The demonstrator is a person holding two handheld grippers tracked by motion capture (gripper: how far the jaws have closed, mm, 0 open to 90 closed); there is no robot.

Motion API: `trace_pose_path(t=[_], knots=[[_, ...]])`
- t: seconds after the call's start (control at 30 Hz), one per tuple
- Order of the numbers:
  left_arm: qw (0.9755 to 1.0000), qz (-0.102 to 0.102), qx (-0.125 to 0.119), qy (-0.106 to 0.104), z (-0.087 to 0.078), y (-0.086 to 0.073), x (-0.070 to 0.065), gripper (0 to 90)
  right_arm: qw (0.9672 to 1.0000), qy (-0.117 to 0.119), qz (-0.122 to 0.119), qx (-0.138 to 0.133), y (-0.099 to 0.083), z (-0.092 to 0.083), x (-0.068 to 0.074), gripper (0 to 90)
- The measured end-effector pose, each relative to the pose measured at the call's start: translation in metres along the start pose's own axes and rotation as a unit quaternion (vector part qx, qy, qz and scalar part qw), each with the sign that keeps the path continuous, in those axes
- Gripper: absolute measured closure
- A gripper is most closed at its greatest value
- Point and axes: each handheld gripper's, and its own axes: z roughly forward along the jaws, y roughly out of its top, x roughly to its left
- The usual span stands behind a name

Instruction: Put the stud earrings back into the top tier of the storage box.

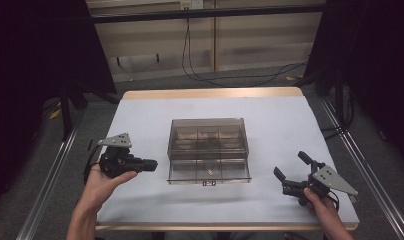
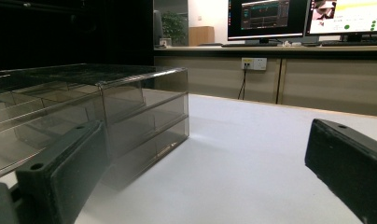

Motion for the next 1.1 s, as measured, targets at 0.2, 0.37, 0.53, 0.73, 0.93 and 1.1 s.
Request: trace_pose_path(t=[0.2,0.37,0.53,0.73,0.93,1.1], knots=[[0.9999,0.012,-0.009,0.001,-0.002,0.012,-0.006,85.6,1.0,0.001,-0.002,0.001,0.0,0.0,0.0,0.0],[0.9997,0.021,-0.004,-0.007,0.006,0.021,-0.008,85.6,1.0,0.0,0.0,0.001,0.0,0.0,0.0,0.0],[0.9994,0.032,-0.003,-0.012,0.009,0.032,-0.012,85.6,1.0,-0.001,0.001,0.002,0.0,0.0,0.0,0.0],[0.9987,0.05,0.01,-0.006,0.026,0.045,-0.019,85.6,1.0,0.0,0.001,0.001,0.0,0.0,0.0,0.0],[0.996,0.075,0.047,-0.012,0.045,0.062,-0.029,85.5,1.0,0.0,0.0,0.001,0.0,0.0,0.0,0.0],[0.9944,0.083,0.059,-0.028,0.058,0.075,-0.034,85.5,1.0,-0.001,0.001,0.001,0.0,0.0,0.0,0.0]])
